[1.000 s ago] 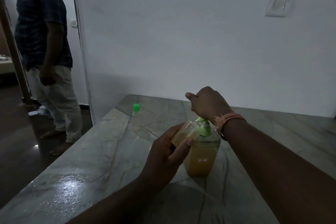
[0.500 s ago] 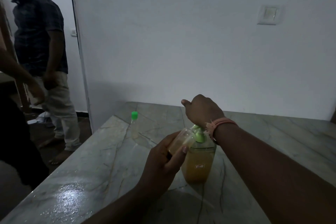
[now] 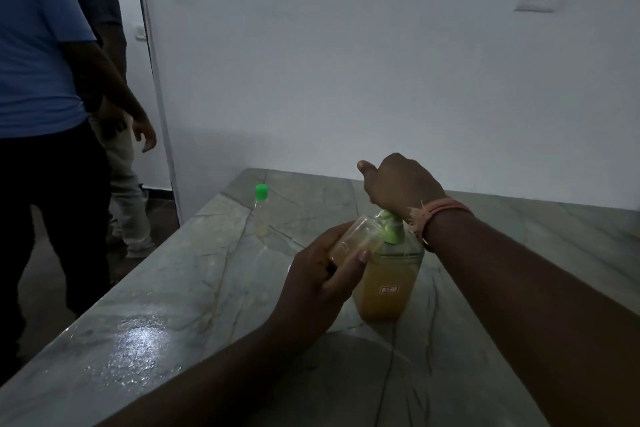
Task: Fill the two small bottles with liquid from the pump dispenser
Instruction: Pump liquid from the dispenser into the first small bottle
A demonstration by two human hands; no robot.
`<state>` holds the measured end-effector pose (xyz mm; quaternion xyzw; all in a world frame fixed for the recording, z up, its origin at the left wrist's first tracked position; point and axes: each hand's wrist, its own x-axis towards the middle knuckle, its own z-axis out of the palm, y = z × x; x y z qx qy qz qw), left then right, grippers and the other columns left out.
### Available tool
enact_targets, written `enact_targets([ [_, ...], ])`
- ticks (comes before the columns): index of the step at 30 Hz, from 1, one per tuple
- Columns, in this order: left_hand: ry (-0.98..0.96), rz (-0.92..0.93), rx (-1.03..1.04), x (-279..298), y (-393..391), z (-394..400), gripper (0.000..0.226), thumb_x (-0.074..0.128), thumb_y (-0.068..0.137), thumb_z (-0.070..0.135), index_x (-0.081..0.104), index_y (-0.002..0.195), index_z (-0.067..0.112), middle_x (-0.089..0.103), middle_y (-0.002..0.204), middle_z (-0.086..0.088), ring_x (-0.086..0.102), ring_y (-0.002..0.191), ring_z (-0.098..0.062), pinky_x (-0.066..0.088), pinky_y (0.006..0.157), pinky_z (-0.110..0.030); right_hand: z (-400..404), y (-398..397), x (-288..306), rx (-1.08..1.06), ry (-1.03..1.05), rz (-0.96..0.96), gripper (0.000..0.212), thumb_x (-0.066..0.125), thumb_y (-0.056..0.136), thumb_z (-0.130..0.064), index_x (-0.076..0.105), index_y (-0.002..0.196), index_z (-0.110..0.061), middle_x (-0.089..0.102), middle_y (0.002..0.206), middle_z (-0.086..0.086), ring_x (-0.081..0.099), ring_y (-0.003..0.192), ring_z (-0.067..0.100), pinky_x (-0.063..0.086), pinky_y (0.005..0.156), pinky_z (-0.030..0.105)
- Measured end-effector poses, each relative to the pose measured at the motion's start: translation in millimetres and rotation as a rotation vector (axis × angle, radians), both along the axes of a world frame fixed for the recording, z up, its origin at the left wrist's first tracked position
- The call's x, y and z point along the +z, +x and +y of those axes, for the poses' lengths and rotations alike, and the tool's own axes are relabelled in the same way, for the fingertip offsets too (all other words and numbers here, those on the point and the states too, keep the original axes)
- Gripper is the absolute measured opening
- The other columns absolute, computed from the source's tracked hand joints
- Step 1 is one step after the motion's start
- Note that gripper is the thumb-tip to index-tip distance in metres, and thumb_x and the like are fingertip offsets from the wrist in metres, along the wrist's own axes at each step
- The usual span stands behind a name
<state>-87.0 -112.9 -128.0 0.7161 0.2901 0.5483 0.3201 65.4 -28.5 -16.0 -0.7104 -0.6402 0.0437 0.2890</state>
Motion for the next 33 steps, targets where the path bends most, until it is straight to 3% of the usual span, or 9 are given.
enact_targets([
  [6, 0.004, -0.009, 0.004, -1, 0, -1, 0.026, 0.052, 0.094, 0.048, 0.058, 0.120, 0.045, 0.068, 0.080, 0.013, 0.059, 0.057, -0.005, 0.045, 0.051, -0.019, 2, 0, -3, -0.005, -0.041, -0.050, 0.049, 0.046, 0.094, -0.057, 0.066, 0.085, -0.013, 0.073, 0.094, 0.009, 0.067, 0.089, 0.031, 0.052, 0.085, 0.038],
  [9, -0.003, -0.019, 0.011, -1, 0, -2, 0.036, 0.054, 0.094, 0.048, 0.058, 0.128, 0.038, 0.068, 0.081, 0.012, 0.059, 0.056, -0.005, 0.045, 0.051, -0.020, 1, 1, 2, 0.010, -0.060, -0.052, 0.053, 0.044, 0.093, -0.059, 0.068, 0.088, -0.012, 0.073, 0.098, 0.009, 0.067, 0.091, 0.030, 0.051, 0.086, 0.038],
  [15, -0.007, 0.003, 0.002, 2, -1, -2, 0.027, 0.052, 0.094, 0.051, 0.058, 0.119, 0.045, 0.068, 0.082, 0.014, 0.061, 0.060, -0.005, 0.047, 0.053, -0.018, -1, -1, -2, -0.019, 0.029, -0.024, 0.055, 0.041, 0.095, -0.062, 0.057, 0.072, -0.014, 0.068, 0.085, 0.008, 0.065, 0.081, 0.031, 0.050, 0.078, 0.036],
  [18, -0.020, 0.006, 0.009, 0, -2, 1, 0.030, 0.052, 0.094, 0.049, 0.057, 0.123, 0.042, 0.067, 0.083, 0.017, 0.060, 0.062, -0.004, 0.046, 0.053, -0.017, 1, -1, -6, -0.027, 0.013, -0.030, 0.053, 0.044, 0.094, -0.061, 0.059, 0.075, -0.014, 0.068, 0.087, 0.008, 0.065, 0.085, 0.032, 0.052, 0.081, 0.038],
  [21, -0.037, 0.011, 0.004, -1, -2, 0, 0.031, 0.054, 0.097, 0.044, 0.057, 0.127, 0.037, 0.066, 0.084, 0.020, 0.060, 0.064, -0.004, 0.046, 0.054, -0.017, -3, -3, -2, -0.022, 0.000, -0.076, 0.050, 0.045, 0.096, -0.058, 0.050, 0.069, -0.016, 0.065, 0.086, 0.009, 0.064, 0.085, 0.031, 0.049, 0.077, 0.035],
  [25, -0.039, -0.005, -0.006, 2, -2, -4, 0.036, 0.053, 0.096, 0.047, 0.058, 0.128, 0.032, 0.066, 0.083, 0.019, 0.060, 0.063, -0.005, 0.045, 0.053, -0.017, 2, 1, 3, 0.042, -0.061, -0.015, 0.056, 0.043, 0.093, -0.060, 0.069, 0.086, -0.010, 0.073, 0.094, 0.009, 0.067, 0.085, 0.029, 0.051, 0.082, 0.037],
  [29, -0.044, -0.007, -0.006, -2, -1, 1, 0.040, 0.053, 0.095, 0.048, 0.058, 0.131, 0.031, 0.066, 0.085, 0.020, 0.061, 0.064, -0.004, 0.046, 0.053, -0.017, 4, 1, -4, 0.020, -0.058, 0.032, 0.058, 0.043, 0.094, -0.058, 0.072, 0.091, -0.008, 0.072, 0.093, 0.011, 0.066, 0.087, 0.030, 0.051, 0.085, 0.038],
  [33, -0.033, -0.003, 0.002, -3, -2, 1, 0.035, 0.053, 0.093, 0.051, 0.057, 0.127, 0.041, 0.067, 0.086, 0.015, 0.062, 0.063, -0.006, 0.046, 0.053, -0.018, 5, 3, -8, 0.018, -0.062, 0.028, 0.053, 0.049, 0.092, -0.056, 0.072, 0.089, -0.009, 0.073, 0.093, 0.011, 0.067, 0.085, 0.030, 0.052, 0.085, 0.039],
])
